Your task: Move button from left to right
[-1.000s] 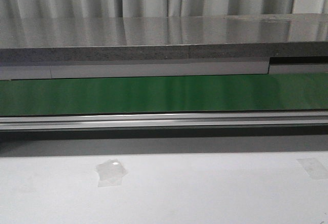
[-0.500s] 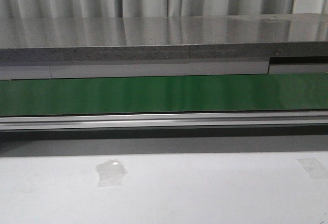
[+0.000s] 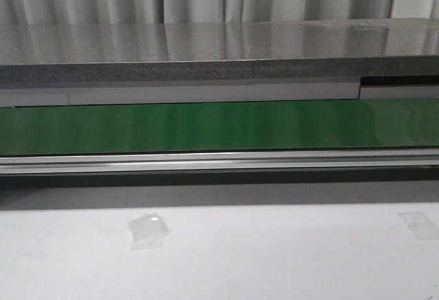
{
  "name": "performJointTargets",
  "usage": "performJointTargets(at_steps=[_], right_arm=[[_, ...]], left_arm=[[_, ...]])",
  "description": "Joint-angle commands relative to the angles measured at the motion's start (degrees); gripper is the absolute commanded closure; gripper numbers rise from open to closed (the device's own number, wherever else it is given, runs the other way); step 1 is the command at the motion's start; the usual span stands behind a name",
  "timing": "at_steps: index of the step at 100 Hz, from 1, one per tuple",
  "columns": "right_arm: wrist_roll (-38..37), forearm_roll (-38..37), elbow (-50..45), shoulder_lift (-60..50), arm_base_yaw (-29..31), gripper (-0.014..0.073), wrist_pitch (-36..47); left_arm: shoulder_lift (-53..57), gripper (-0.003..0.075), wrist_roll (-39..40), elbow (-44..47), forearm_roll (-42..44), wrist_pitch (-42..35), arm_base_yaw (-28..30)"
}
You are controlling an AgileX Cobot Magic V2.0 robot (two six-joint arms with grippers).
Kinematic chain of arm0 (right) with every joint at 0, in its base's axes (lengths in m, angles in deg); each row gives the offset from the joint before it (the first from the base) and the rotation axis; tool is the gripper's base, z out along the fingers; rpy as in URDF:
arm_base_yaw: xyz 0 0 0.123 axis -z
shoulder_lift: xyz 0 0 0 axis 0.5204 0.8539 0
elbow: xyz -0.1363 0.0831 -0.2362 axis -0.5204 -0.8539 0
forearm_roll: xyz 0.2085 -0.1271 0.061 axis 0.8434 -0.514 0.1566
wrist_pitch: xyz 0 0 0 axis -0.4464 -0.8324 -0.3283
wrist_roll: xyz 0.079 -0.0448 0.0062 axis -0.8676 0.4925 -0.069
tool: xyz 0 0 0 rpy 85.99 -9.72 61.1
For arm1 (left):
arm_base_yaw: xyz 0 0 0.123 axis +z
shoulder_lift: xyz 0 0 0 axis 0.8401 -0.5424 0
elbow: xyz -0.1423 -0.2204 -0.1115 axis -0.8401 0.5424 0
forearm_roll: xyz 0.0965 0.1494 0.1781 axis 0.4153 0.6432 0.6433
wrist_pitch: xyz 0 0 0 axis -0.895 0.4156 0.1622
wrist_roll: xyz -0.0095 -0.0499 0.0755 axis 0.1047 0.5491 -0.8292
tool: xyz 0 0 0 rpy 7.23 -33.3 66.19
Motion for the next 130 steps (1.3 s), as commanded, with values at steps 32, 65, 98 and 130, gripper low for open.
performJointTargets(at_steps=[32,65,98,130], right_arm=[[-2.61,8.61,8.21,-8.09,-3.48,0.0119,2.52],[-3.14,8.81,8.46,-14.69,-15.27,0.0119,9.03],[-4.16,9.5,5.16,-22.54,-26.08,0.0119,13.73],[-4.16,10.78,-13.05,-37.39,-30.61,0.0119,24.63]], left_arm=[[-0.48,0.074,0.65,-1.72,-0.84,-3.83,0.21],[-0.48,0.074,0.65,-1.72,-0.84,-3.83,0.21],[-0.48,0.074,0.65,-1.72,-0.84,-3.83,0.21],[-0.48,0.074,0.65,-1.72,-0.84,-3.83,0.21]])
